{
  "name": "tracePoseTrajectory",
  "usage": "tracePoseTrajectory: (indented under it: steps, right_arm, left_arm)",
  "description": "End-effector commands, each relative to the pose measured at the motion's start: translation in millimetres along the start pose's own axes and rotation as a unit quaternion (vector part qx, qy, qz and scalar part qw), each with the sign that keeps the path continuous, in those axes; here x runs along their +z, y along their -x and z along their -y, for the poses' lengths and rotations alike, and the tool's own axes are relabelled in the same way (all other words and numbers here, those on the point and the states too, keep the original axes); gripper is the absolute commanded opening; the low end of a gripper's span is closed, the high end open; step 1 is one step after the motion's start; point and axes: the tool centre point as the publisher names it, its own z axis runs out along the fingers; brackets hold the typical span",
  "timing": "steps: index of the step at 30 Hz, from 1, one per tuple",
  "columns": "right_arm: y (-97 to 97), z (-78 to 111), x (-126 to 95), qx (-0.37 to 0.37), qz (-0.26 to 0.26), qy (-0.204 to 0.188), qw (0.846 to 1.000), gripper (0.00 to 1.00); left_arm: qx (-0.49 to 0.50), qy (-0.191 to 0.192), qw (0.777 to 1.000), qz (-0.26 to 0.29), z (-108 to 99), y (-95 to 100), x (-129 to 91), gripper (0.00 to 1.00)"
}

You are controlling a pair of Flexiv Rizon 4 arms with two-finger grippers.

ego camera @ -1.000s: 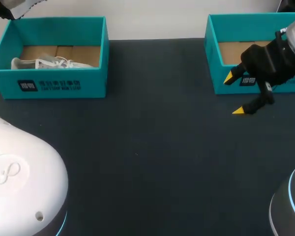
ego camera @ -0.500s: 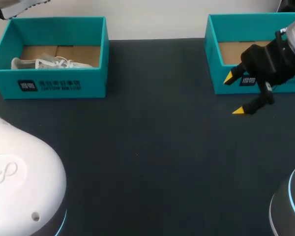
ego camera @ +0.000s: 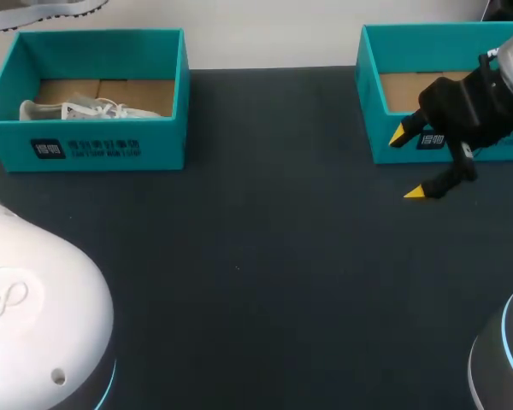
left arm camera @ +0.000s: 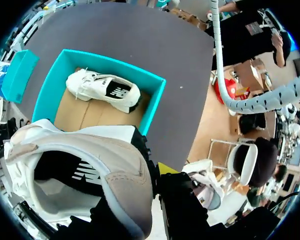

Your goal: Take the shoe out of the shoebox, open the shoe tongue, remove and reinsert the insole, then place the shoe into the shoebox

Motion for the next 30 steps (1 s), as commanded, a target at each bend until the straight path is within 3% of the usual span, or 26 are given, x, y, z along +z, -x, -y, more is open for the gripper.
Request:
tracePoseTrajectory:
  steps: [1, 10, 14, 22, 30]
  right_arm:
    - [1.1, -0.4, 2, 0.000, -0.001, -0.001, 1.000, 1.00]
    - [1.1, -0.4, 2, 0.000, -0.001, -0.001, 1.000, 1.00]
    - [1.1, -0.4, 2, 0.000, -0.001, -0.001, 1.000, 1.00]
    - [1.1, -0.4, 2, 0.000, -0.001, -0.001, 1.000, 1.00]
    - [1.1, -0.4, 2, 0.000, -0.001, -0.001, 1.000, 1.00]
  left_arm:
    - [0.066, 0.094, 0.993, 0.003, 17, -4.3, 2, 0.00]
    - [0.064, 0.094, 0.994, -0.004, 17, -2.6, 5, 0.00]
    - [0.094, 0.111, 0.989, 0.016, 19, 0.0, 10, 0.00]
    - [0.170, 0.143, 0.975, 0.018, 20, 10.6, 31, 0.00]
    - [0.168, 0.154, 0.974, 0.009, 21, 31.2, 58, 0.00]
